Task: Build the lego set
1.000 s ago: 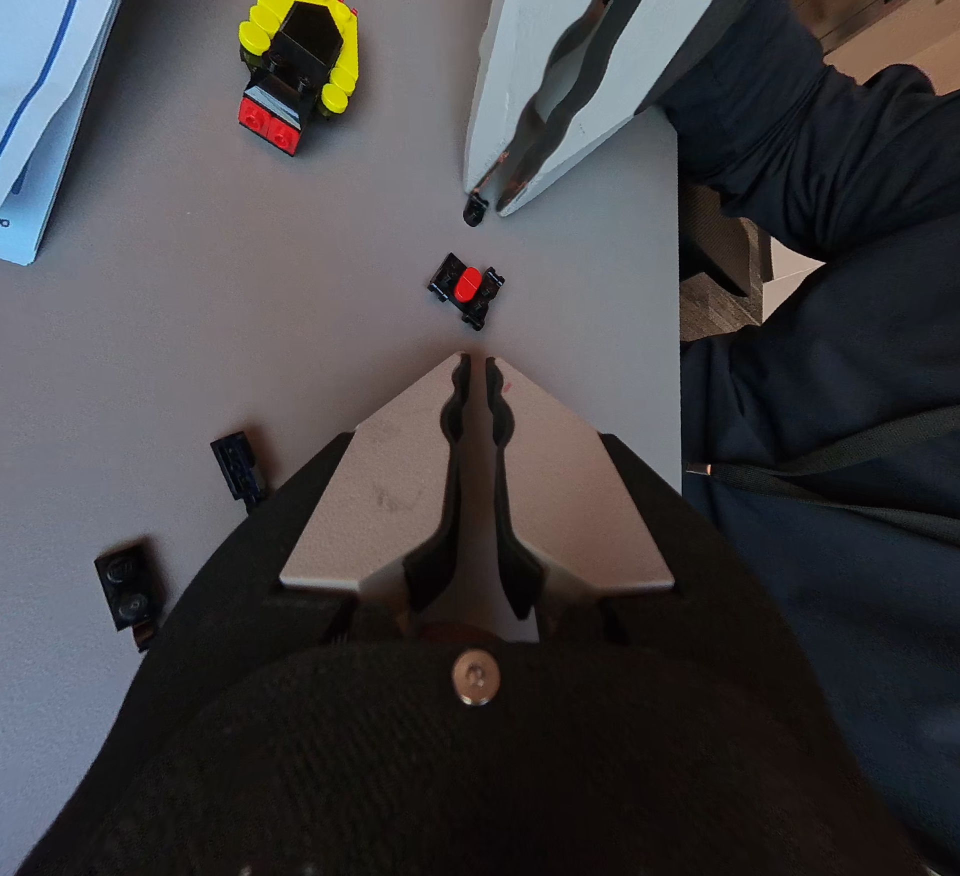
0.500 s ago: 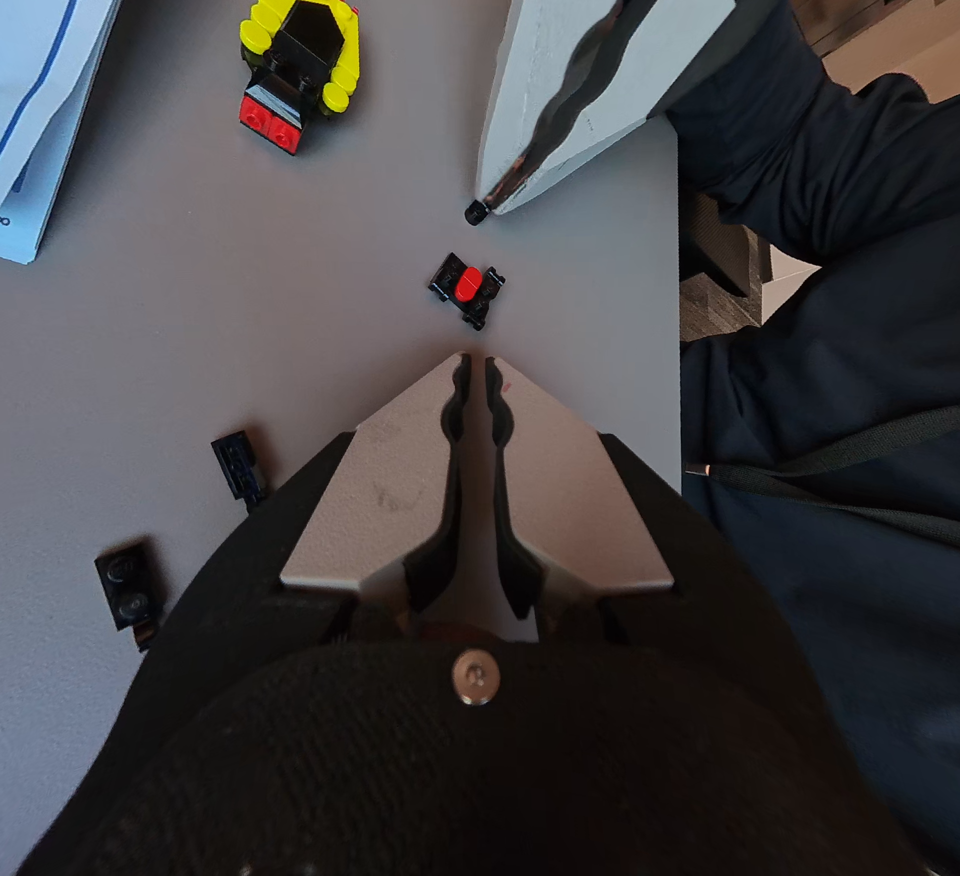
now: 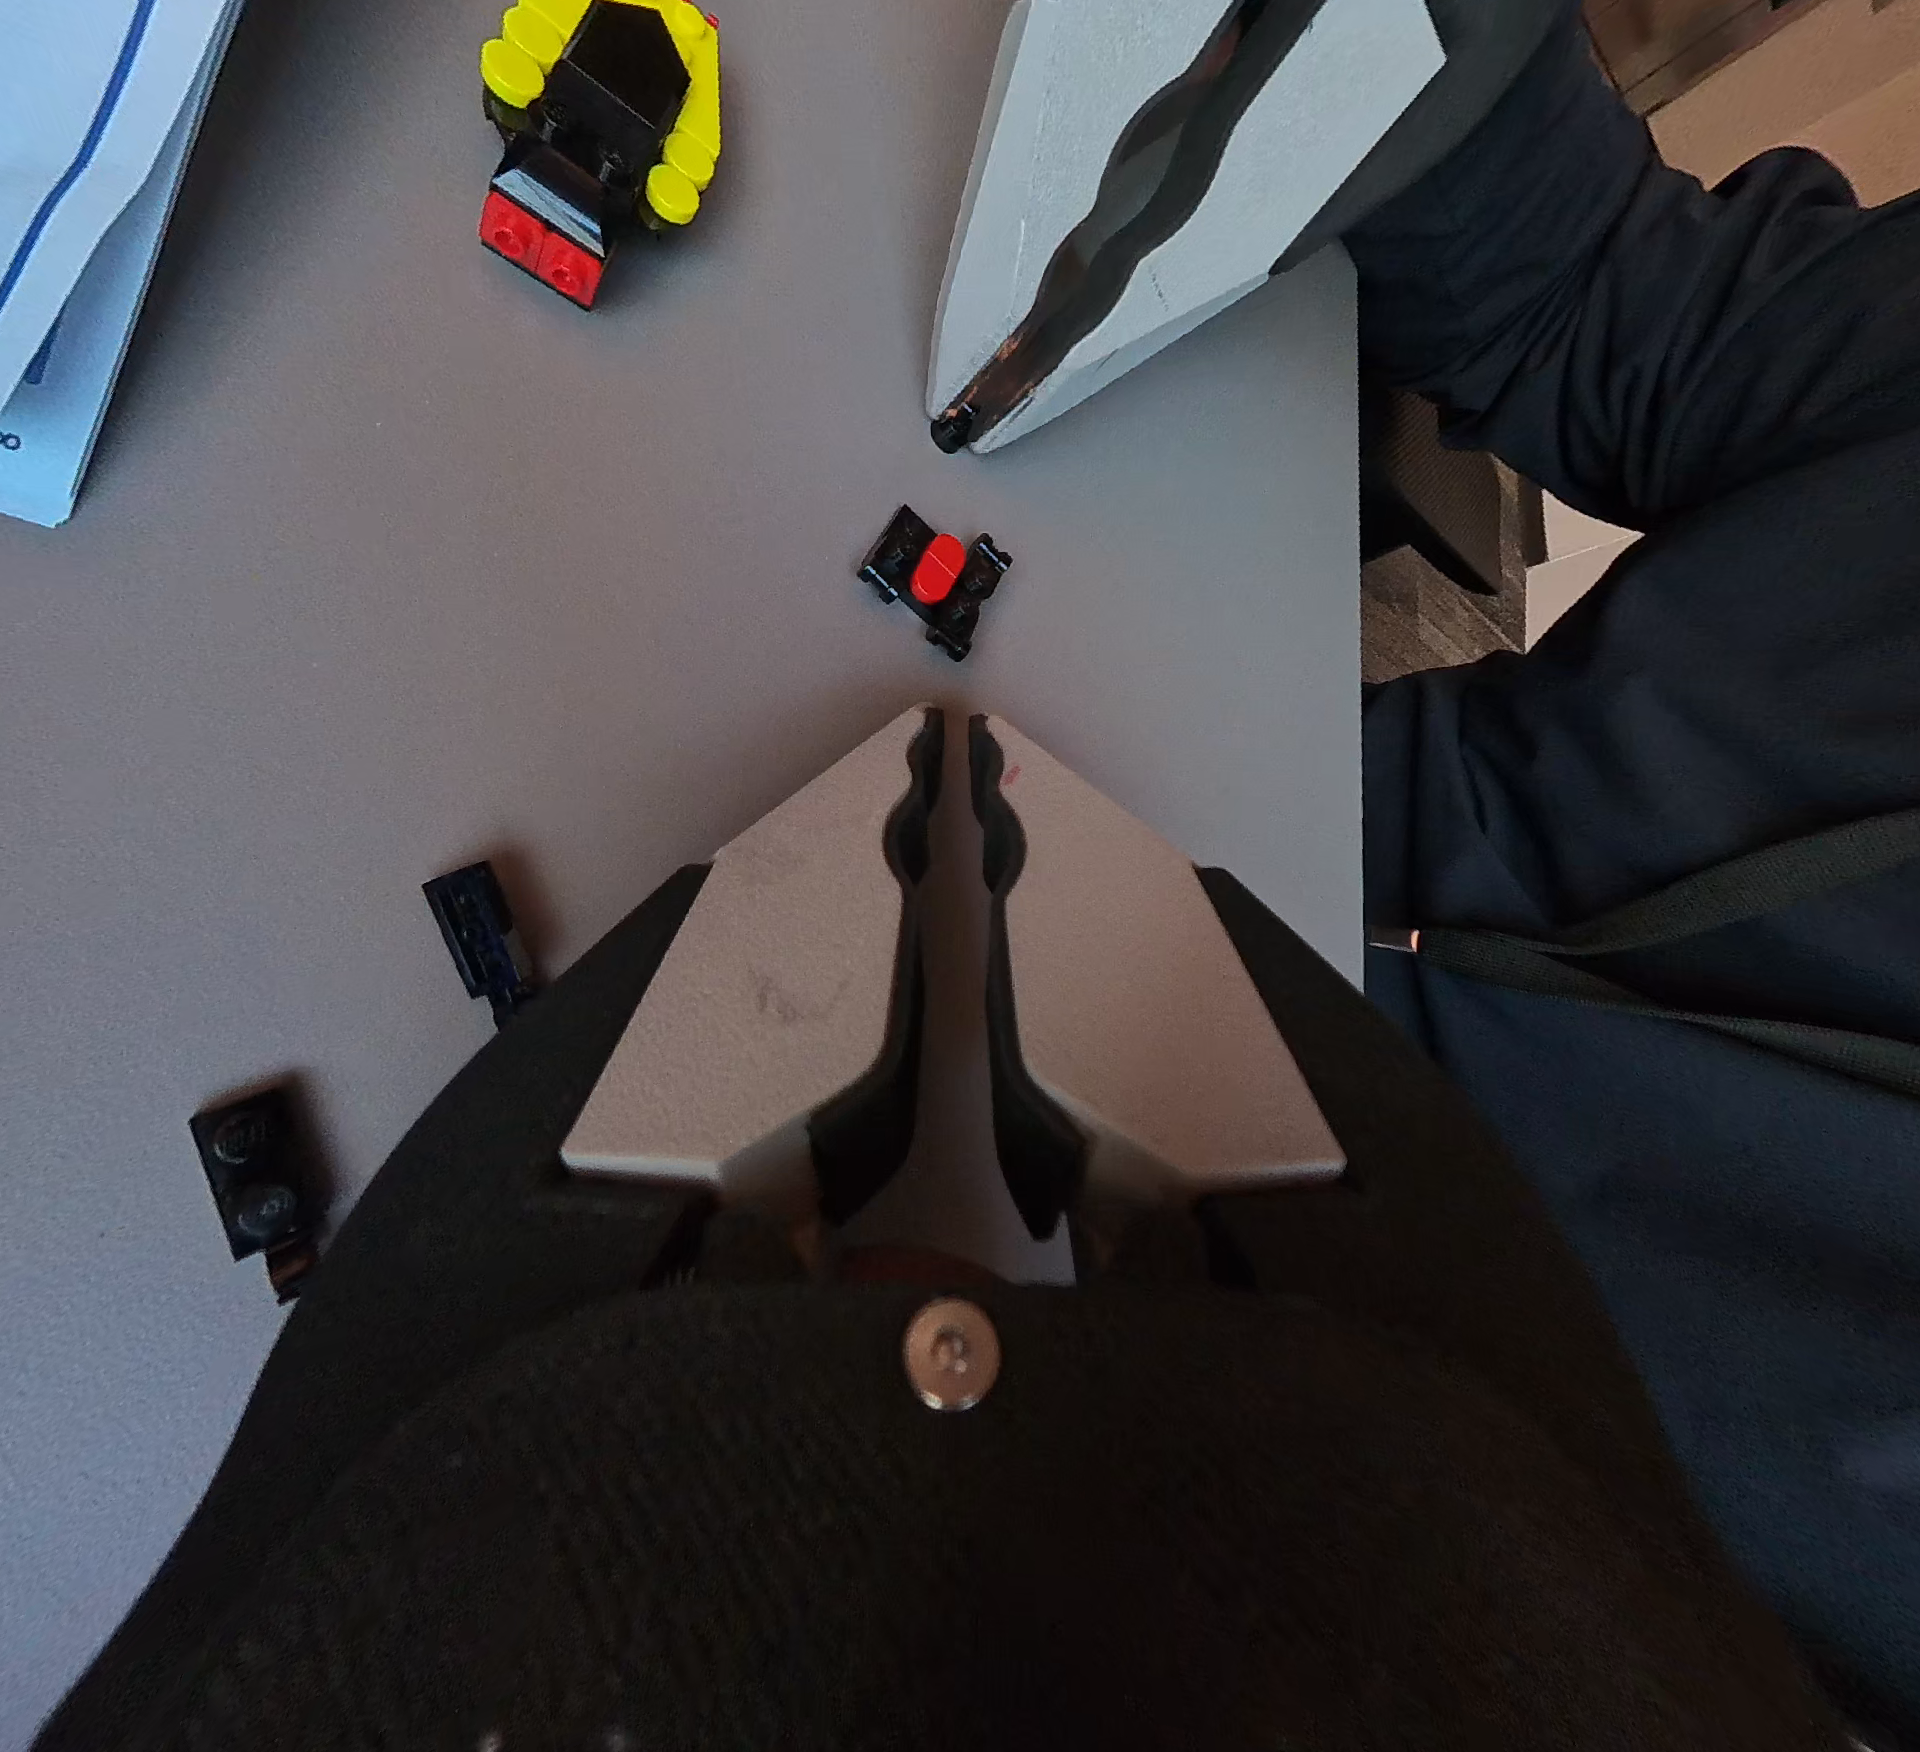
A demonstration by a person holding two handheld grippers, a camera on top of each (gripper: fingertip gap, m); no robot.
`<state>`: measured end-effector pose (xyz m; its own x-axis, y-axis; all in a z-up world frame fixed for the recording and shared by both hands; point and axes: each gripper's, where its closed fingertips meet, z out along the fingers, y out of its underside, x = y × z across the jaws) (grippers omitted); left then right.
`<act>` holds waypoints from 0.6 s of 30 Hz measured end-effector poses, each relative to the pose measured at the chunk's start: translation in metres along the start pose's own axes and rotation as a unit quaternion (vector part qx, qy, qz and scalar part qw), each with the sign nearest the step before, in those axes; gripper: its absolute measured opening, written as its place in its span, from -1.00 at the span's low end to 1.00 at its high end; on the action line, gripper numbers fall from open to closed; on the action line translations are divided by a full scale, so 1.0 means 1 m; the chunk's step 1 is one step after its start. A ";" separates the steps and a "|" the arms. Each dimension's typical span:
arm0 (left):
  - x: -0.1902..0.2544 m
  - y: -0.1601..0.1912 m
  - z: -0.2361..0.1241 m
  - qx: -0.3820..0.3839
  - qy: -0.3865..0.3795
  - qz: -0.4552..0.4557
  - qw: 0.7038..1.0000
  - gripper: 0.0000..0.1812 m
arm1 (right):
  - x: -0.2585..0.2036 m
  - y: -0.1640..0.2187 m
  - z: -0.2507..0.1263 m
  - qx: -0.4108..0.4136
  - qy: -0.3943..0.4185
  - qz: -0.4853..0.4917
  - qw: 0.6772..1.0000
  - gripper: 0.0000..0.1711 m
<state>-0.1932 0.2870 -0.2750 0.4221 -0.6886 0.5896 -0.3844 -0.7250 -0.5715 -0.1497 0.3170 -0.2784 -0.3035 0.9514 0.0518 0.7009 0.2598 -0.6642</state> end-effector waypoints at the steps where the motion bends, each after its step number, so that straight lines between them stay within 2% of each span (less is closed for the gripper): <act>1: 0.000 0.000 0.000 0.000 0.000 0.000 1.000 -0.97 | 0.000 0.000 0.000 0.000 0.000 0.000 1.000 -0.97; 18: 0.001 0.001 0.001 -0.003 0.001 0.001 1.000 -0.99 | 0.005 -0.009 0.004 0.013 0.017 -0.001 1.000 -0.98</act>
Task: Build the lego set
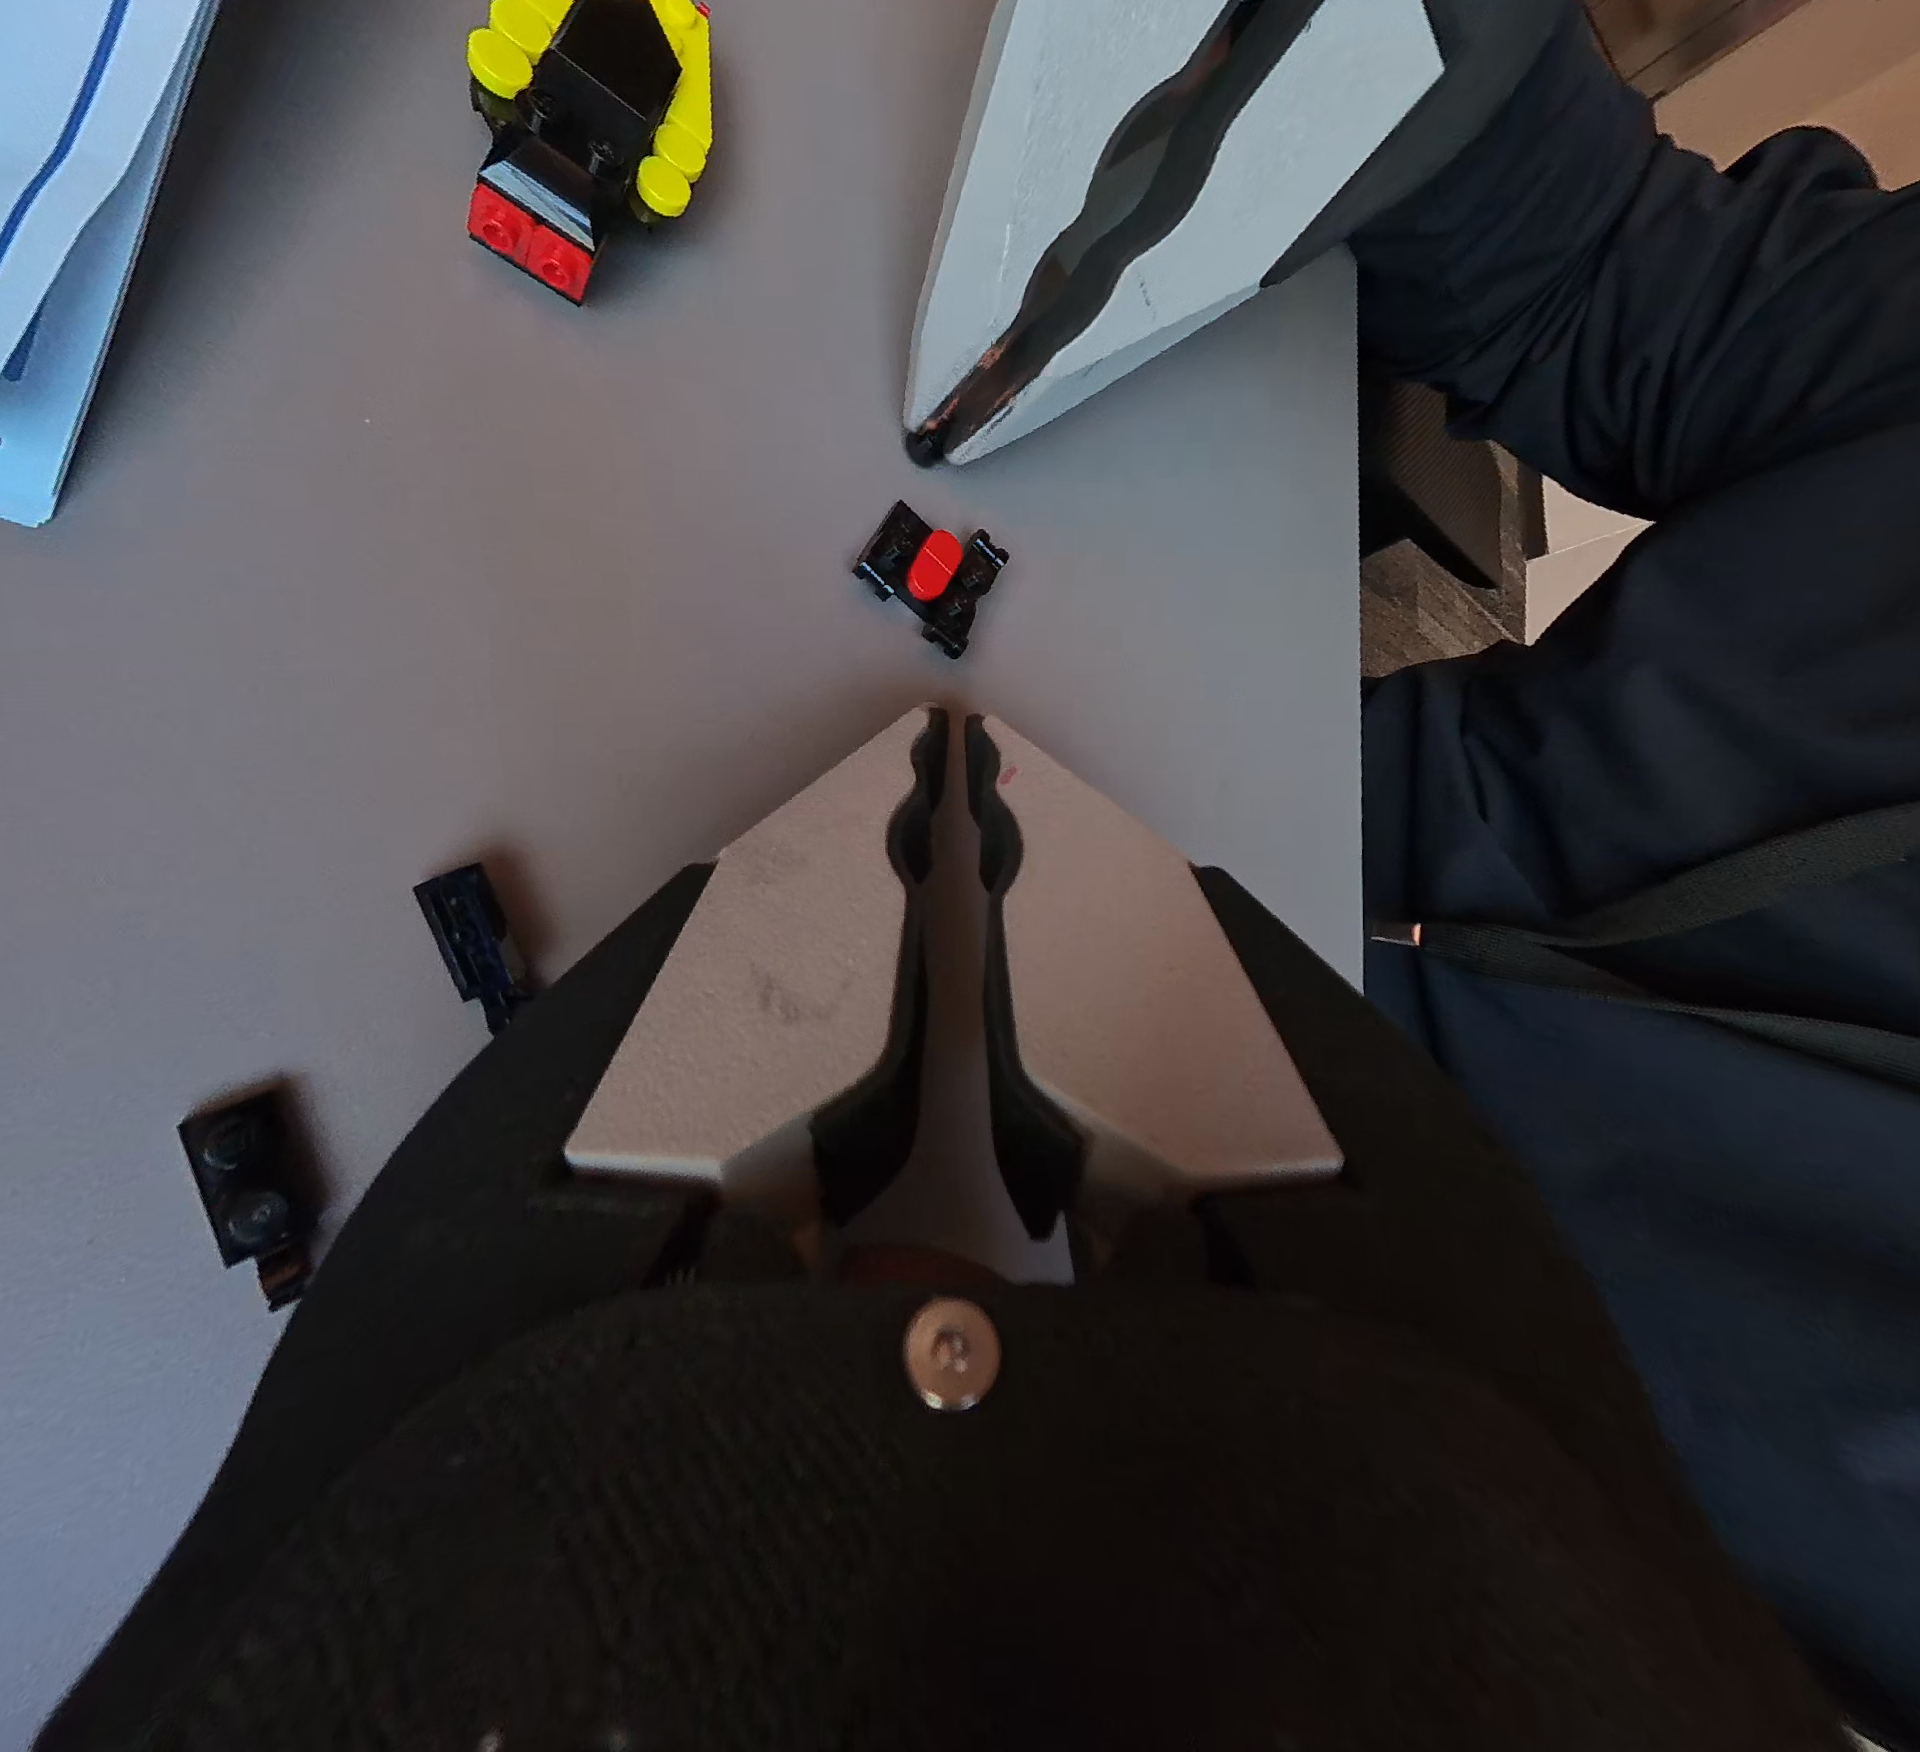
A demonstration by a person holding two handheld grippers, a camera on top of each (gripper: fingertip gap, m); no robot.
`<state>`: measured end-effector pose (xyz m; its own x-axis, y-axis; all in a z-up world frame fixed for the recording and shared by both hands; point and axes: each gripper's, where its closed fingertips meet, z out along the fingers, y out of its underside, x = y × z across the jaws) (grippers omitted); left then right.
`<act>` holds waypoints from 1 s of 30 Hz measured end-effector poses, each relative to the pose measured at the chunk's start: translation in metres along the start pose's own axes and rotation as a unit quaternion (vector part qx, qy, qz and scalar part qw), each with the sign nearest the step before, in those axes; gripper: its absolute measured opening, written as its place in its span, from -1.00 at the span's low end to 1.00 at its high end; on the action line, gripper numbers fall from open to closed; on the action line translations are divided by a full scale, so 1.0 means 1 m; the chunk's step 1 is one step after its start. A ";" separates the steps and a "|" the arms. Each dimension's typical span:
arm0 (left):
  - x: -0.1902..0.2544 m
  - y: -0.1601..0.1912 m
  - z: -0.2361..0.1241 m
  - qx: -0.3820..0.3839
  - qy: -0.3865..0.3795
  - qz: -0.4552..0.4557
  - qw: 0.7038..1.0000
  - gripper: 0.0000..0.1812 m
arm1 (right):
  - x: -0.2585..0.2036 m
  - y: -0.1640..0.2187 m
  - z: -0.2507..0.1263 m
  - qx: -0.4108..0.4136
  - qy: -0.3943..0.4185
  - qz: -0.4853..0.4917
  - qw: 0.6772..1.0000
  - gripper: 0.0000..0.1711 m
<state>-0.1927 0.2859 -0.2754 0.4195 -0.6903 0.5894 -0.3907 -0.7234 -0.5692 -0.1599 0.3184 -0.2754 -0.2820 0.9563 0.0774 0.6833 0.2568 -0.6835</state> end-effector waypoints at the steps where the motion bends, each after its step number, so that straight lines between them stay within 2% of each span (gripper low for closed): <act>1: 0.000 0.000 0.000 0.000 0.000 0.001 1.000 -0.99 | 0.000 -0.002 0.001 0.001 0.001 0.001 1.000 -0.99; 8: -0.001 0.000 0.001 0.000 -0.004 0.001 1.000 -1.00 | 0.004 -0.016 0.004 0.015 0.007 0.011 1.000 -0.99; 30: -0.001 -0.004 0.006 0.006 -0.019 0.007 1.000 -1.00 | 0.000 -0.017 0.012 0.001 0.000 0.010 1.000 -1.00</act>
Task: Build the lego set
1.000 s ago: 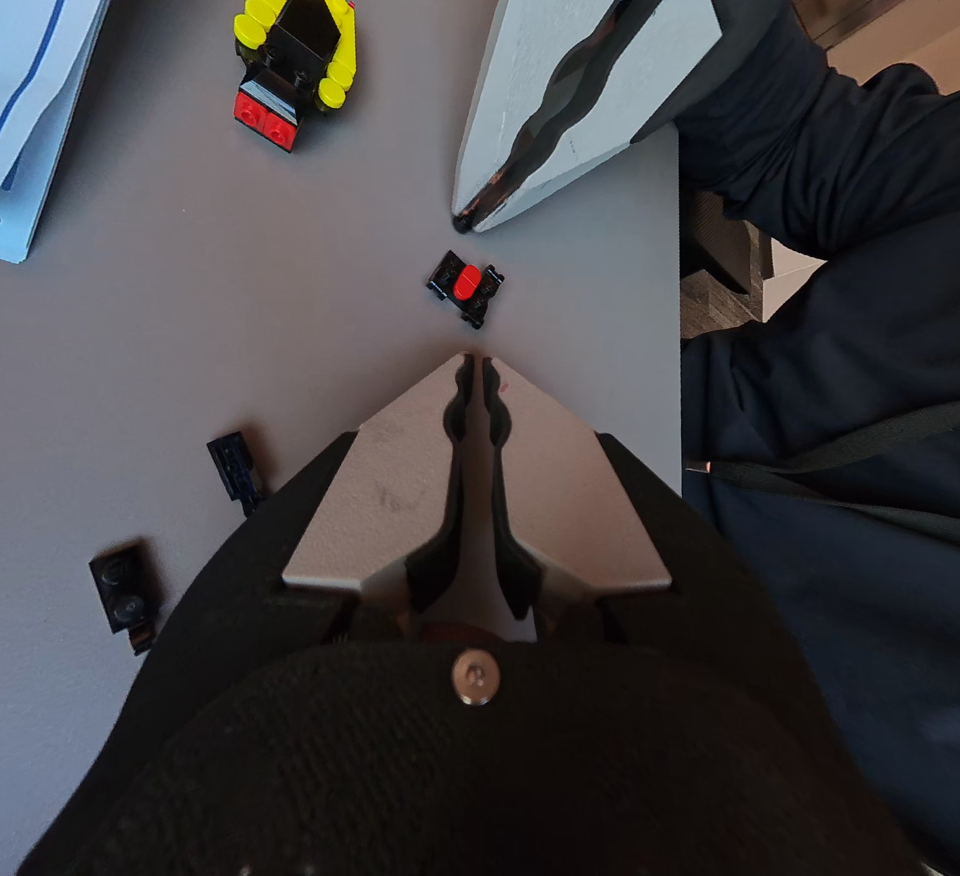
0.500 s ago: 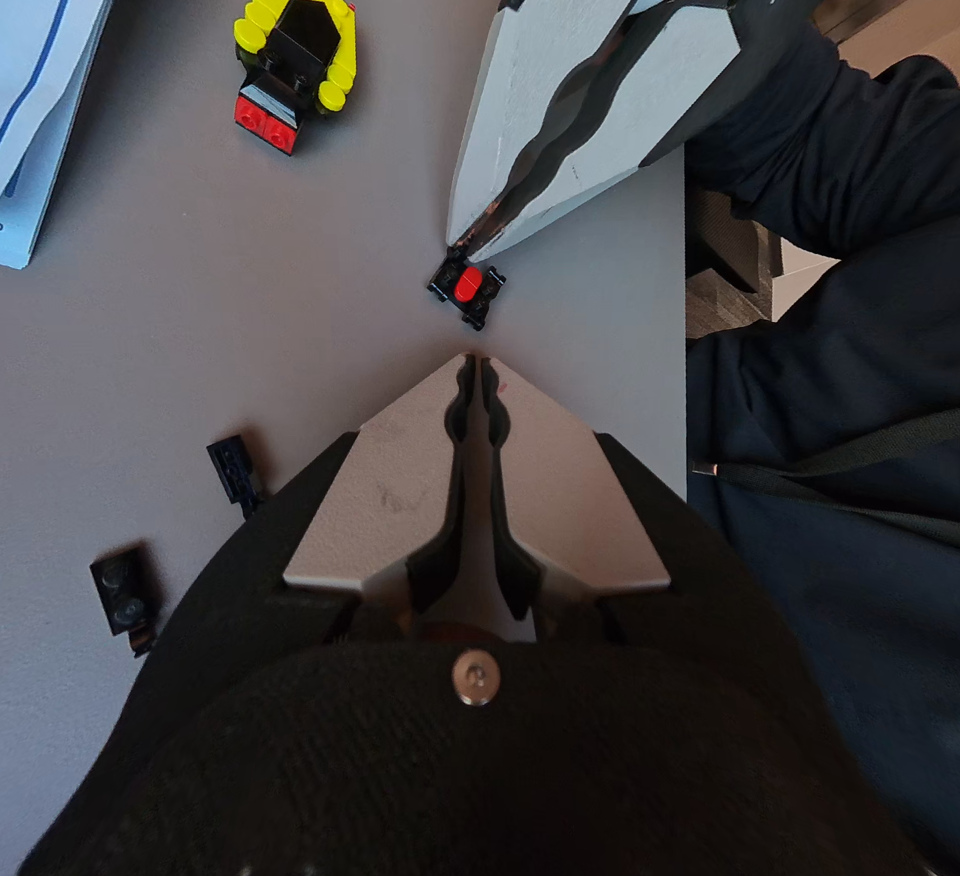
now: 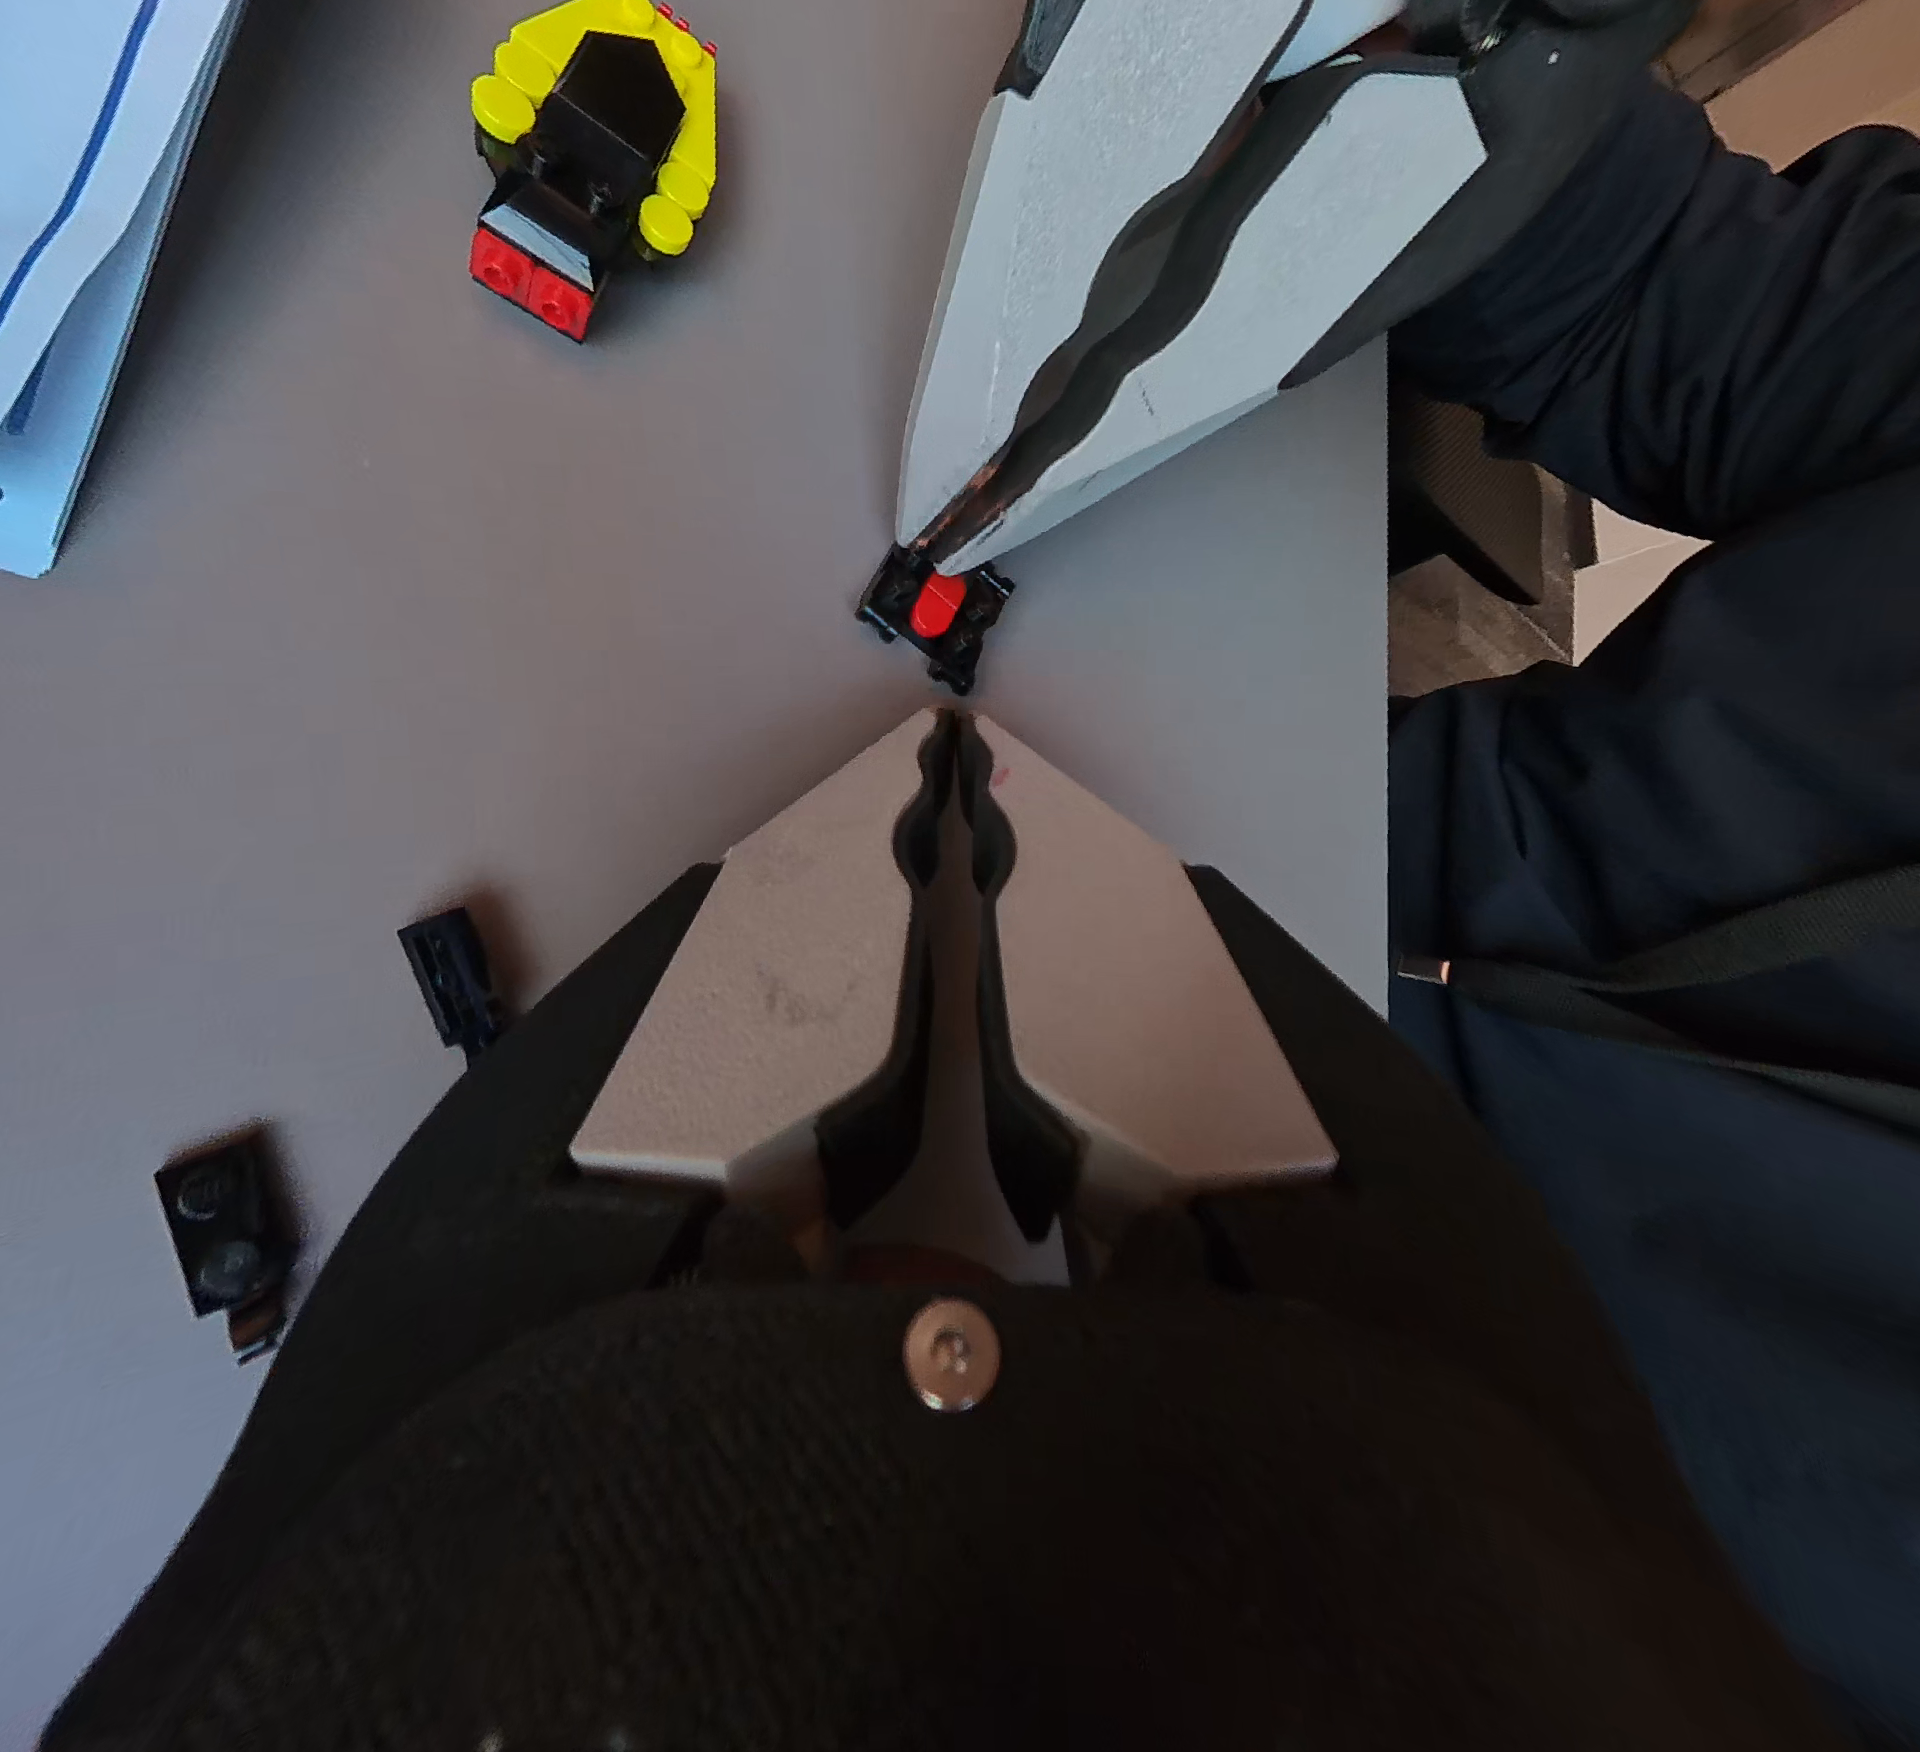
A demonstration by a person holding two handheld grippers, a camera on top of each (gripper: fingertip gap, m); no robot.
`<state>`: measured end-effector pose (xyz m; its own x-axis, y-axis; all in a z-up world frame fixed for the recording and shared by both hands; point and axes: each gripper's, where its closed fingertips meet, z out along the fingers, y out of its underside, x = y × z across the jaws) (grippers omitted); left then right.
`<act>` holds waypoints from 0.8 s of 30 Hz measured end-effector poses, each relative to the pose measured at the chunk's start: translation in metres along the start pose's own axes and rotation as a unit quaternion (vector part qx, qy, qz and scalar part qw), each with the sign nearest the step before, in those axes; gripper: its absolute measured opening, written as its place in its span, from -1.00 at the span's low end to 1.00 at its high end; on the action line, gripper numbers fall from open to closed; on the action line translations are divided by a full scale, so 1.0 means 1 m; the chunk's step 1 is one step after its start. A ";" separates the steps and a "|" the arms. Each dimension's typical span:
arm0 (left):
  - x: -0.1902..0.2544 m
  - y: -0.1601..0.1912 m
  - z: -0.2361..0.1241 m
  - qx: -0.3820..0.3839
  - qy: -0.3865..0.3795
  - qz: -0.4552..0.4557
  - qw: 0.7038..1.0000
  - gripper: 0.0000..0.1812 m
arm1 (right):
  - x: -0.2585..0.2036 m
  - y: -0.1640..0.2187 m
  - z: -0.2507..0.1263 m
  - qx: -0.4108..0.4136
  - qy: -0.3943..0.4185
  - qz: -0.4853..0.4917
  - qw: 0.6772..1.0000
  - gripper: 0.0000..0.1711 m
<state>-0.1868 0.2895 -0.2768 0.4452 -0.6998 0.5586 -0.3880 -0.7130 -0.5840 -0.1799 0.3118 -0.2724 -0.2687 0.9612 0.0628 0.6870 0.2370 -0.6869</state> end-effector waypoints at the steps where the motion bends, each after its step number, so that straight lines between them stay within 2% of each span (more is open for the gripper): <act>1: 0.000 -0.001 0.001 0.001 -0.002 0.002 1.000 -1.00 | 0.000 0.000 0.000 -0.002 0.001 -0.002 1.000 -1.00; 24: 0.002 0.000 0.002 -0.001 -0.002 0.013 1.000 -1.00 | 0.000 -0.001 0.004 -0.037 -0.019 -0.038 0.998 -1.00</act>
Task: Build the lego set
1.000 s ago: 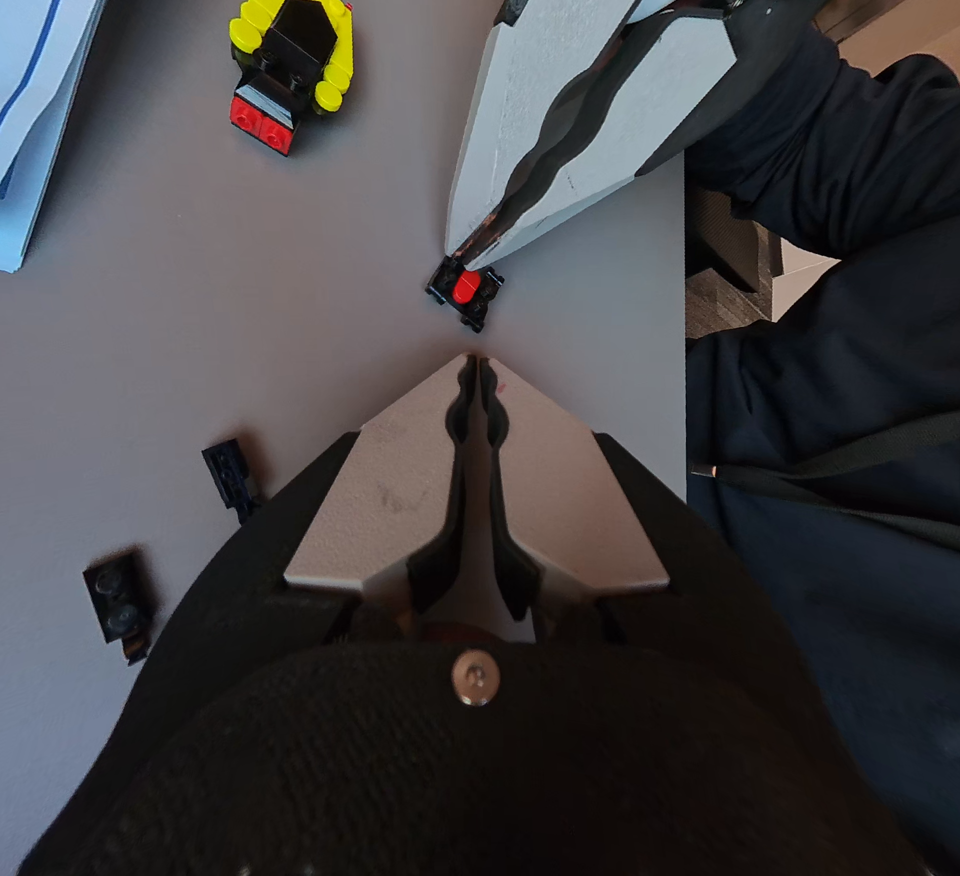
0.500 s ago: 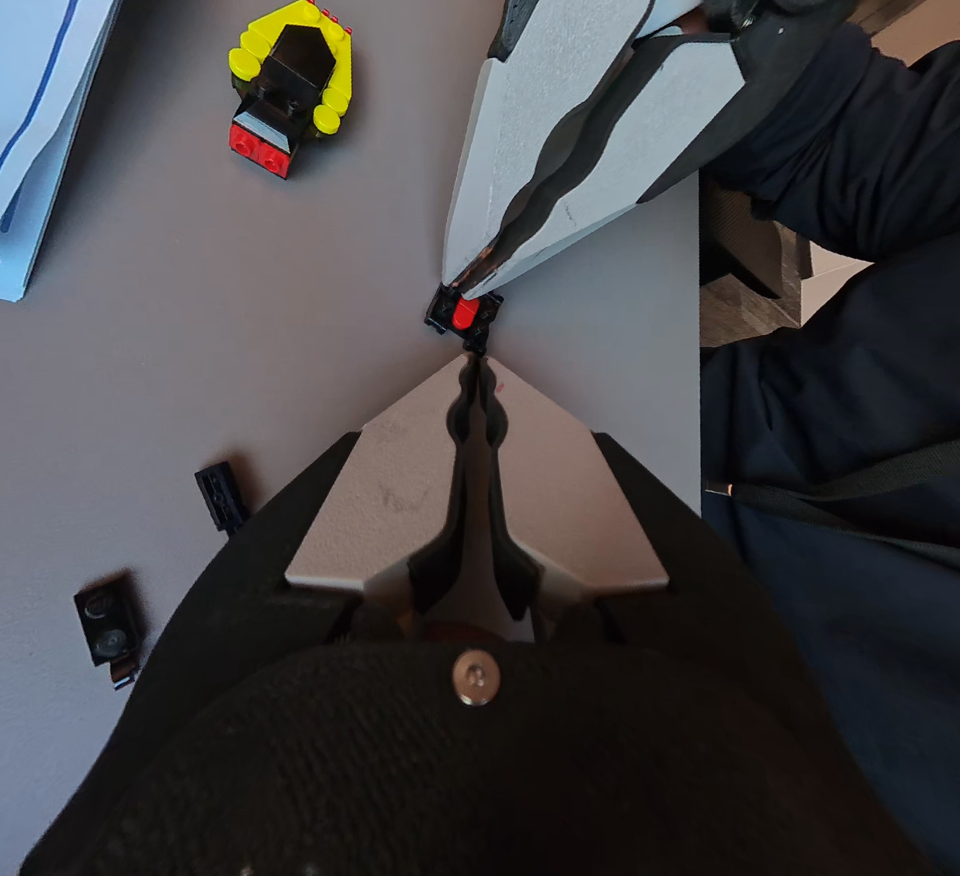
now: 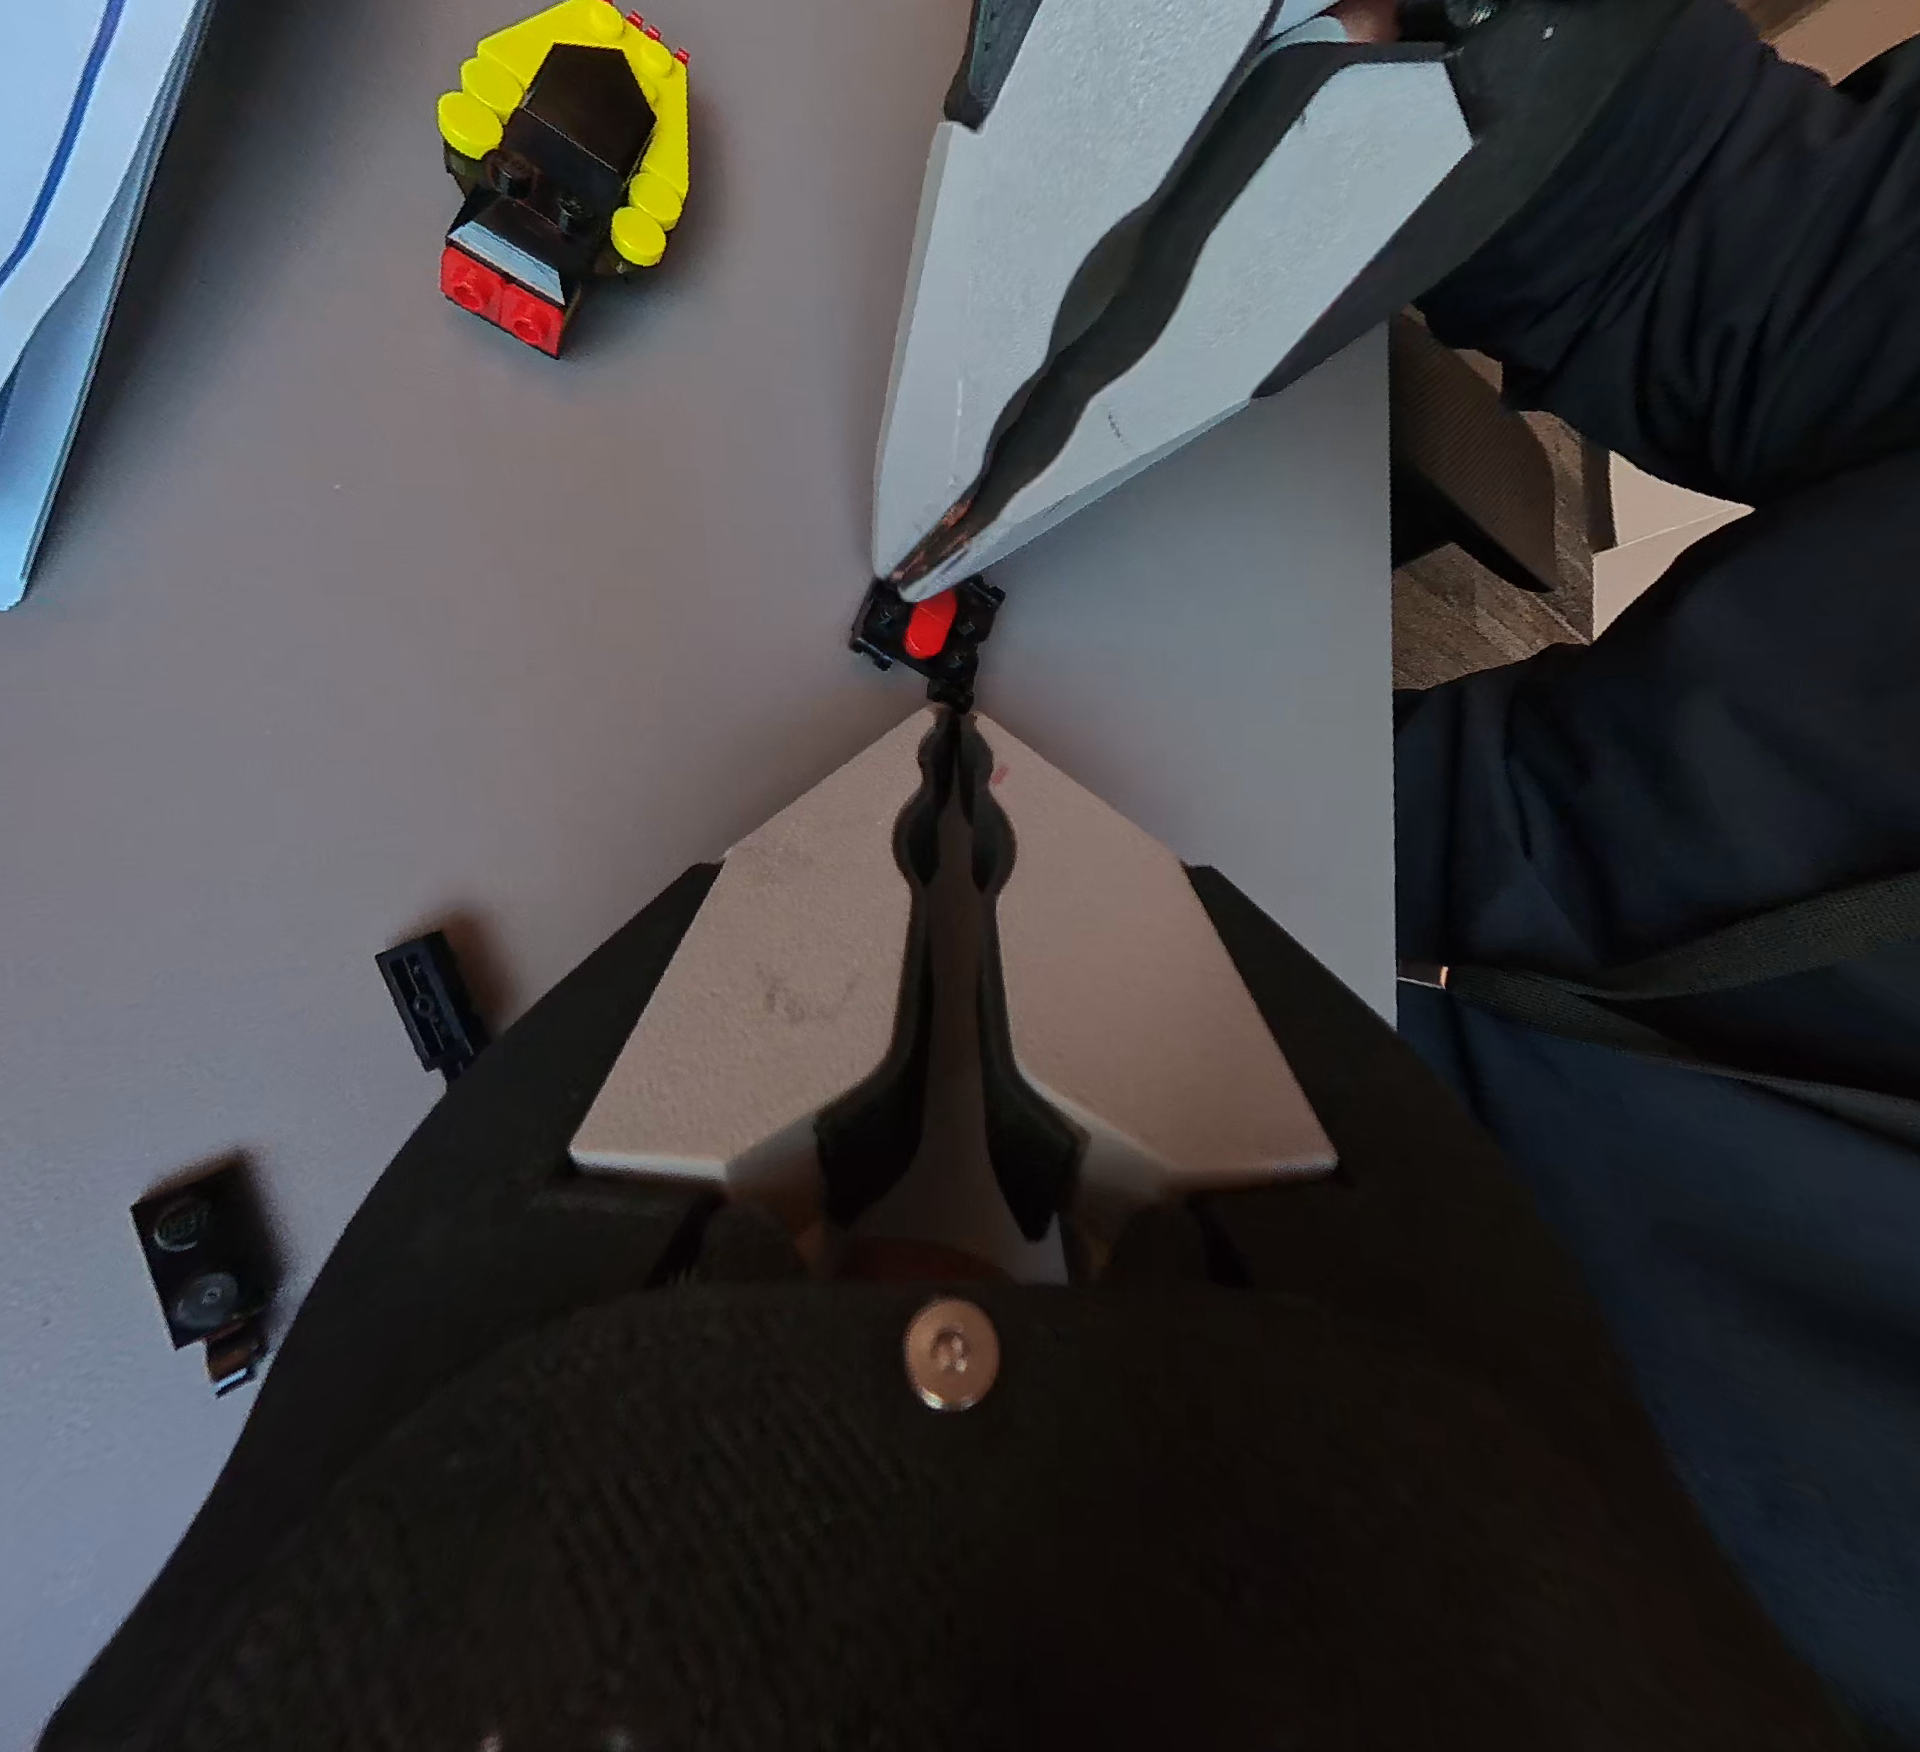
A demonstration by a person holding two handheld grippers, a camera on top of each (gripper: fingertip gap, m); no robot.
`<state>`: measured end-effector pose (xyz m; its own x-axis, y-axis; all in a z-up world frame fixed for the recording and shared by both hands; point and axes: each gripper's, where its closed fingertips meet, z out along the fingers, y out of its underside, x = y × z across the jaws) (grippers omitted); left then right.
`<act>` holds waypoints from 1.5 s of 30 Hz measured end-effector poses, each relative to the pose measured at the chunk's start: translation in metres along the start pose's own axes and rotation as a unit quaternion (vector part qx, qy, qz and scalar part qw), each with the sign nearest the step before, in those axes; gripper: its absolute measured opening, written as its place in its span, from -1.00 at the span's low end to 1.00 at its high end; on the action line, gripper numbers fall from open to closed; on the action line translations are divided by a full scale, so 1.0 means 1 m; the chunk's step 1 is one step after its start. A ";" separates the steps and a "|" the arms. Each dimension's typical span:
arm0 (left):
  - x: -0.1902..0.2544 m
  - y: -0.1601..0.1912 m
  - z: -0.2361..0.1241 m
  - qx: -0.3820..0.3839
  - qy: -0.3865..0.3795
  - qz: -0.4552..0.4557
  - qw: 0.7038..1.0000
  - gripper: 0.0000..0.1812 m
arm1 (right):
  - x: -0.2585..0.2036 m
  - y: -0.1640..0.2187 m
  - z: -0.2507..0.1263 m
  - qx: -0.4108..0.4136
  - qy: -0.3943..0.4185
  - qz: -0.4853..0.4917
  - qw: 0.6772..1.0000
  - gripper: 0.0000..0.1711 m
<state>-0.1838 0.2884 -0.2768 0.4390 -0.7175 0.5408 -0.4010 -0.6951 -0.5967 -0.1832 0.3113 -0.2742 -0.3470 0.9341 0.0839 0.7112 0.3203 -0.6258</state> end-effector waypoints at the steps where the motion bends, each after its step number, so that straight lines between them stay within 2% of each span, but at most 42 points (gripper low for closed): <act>1: 0.000 0.001 0.000 -0.002 0.001 0.002 1.000 -1.00 | 0.000 0.000 0.001 -0.001 0.000 -0.002 1.000 -1.00; 8: 0.000 0.000 0.001 0.002 -0.005 0.002 1.000 -1.00 | -0.008 0.001 0.001 0.023 -0.013 0.007 1.000 -1.00; 14: 0.000 0.000 0.001 0.002 -0.008 0.005 1.000 -1.00 | -0.003 0.002 0.002 0.036 0.017 -0.007 0.999 -1.00; 17: 0.000 0.000 0.001 0.002 -0.008 0.006 1.000 -1.00 | 0.000 -0.005 -0.013 0.067 0.008 0.014 0.998 -0.89; 22: 0.000 0.000 0.001 0.002 -0.008 0.006 1.000 -1.00 | 0.014 -0.002 -0.051 0.114 0.032 0.051 0.992 -0.89; 30: 0.000 -0.001 0.001 0.002 -0.005 0.006 1.000 -1.00 | -0.003 0.045 -0.058 0.059 0.041 0.078 0.994 -0.85; 33: 0.000 -0.002 0.002 0.003 -0.009 0.010 1.000 -1.00 | -0.012 0.059 -0.053 0.036 0.028 0.096 0.994 -0.77; 40: 0.001 -0.002 0.003 0.003 -0.010 0.014 1.000 -1.00 | -0.040 0.056 -0.046 0.034 -0.011 0.097 0.995 -0.77; 45: 0.001 -0.002 0.003 0.003 -0.012 0.016 1.000 -1.00 | -0.037 0.061 -0.051 0.012 0.027 0.110 0.993 -0.74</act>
<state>-0.1805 0.2888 -0.2769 0.4453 -0.7381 0.5069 -0.4105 -0.6714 -0.6170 -0.0962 0.3044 -0.2760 -0.1512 0.9884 -0.0165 0.7509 0.1040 -0.6522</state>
